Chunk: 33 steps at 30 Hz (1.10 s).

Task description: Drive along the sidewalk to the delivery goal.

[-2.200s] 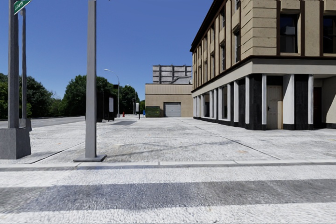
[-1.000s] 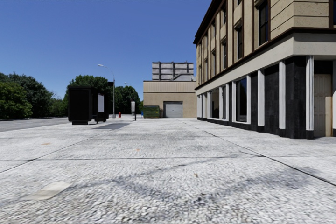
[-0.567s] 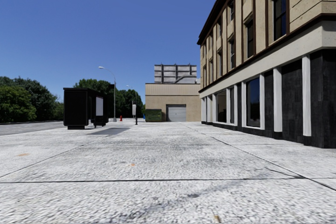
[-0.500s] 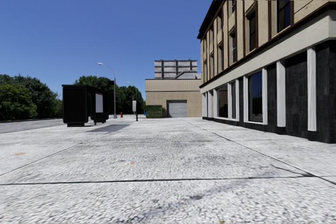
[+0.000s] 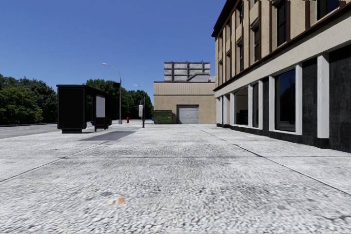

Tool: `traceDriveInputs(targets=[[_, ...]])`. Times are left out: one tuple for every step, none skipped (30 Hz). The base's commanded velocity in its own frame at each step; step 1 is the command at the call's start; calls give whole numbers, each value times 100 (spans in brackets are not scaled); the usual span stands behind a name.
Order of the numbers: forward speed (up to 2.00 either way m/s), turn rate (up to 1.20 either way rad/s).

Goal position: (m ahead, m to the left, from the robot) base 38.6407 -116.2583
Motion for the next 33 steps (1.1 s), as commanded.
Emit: traceDriveInputs(targets=[[200,0],[200,0],[200,0],[200,0],[200,0],[200,0],[200,0],[200,0],[200,0],[200,0],[200,0],[200,0],[200,0],[200,0],[200,0],[200,0],[200,0],[200,0],[200,0],[200,9],[200,35],[200,78],[200,78],[200,103],[200,120],[200,120],[200,120],[200,116],[200,31],[200,13],[200,3],[200,0],[200,0]])
